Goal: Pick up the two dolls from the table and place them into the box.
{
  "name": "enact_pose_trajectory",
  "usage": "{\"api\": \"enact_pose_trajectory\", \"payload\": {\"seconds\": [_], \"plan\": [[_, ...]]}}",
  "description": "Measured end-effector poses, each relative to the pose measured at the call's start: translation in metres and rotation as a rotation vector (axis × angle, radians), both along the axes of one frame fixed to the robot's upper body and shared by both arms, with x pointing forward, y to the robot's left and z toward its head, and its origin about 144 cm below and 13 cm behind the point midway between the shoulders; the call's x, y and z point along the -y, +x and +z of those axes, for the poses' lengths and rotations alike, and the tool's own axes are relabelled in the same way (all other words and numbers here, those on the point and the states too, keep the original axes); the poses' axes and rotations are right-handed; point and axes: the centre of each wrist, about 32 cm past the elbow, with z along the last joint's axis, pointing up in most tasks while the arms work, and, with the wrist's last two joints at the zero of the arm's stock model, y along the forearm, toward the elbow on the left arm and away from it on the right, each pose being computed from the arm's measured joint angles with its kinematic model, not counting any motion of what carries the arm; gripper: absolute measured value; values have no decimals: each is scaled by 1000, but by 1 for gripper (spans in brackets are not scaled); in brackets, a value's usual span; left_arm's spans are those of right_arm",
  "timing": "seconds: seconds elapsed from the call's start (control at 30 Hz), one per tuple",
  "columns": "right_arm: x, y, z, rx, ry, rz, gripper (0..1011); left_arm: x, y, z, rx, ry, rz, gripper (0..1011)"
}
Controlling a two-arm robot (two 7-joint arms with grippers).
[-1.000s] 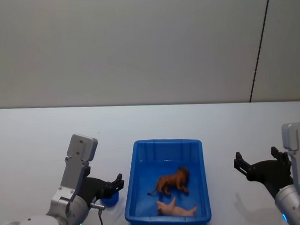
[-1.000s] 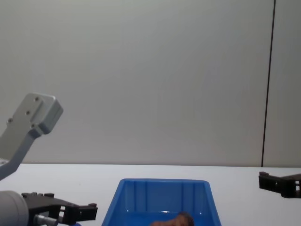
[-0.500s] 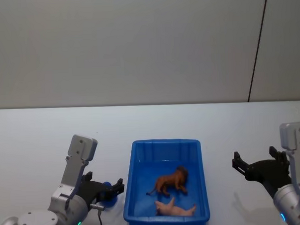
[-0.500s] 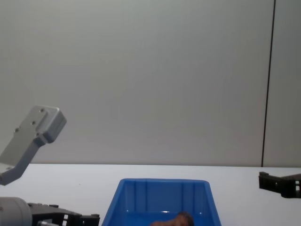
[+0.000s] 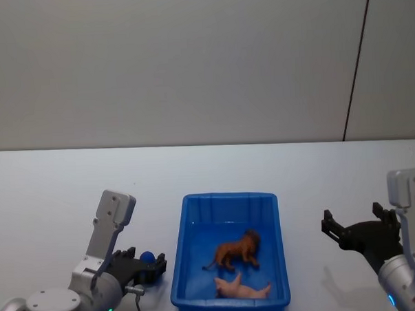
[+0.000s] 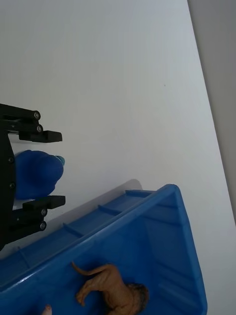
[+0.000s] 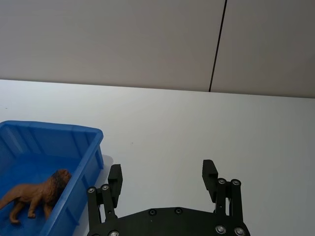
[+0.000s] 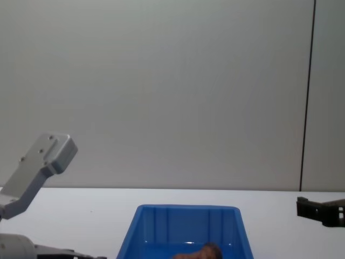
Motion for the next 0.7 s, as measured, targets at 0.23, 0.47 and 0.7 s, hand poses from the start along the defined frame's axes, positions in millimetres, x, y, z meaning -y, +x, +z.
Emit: {"api": "enact_pose_trajectory", "payload": {"seconds": [0.23,0.47,0.7], "plan": [[0,0,0,0,0,0,1001,-1,-1,-2,-21,-2,9,499],[0,0,0,0,0,0,1001,-1,-2,-5,-26,-6,14,302],[0,0,0,0,0,0,1001,-1,-4,-7,-6,-12,12,247]]}}
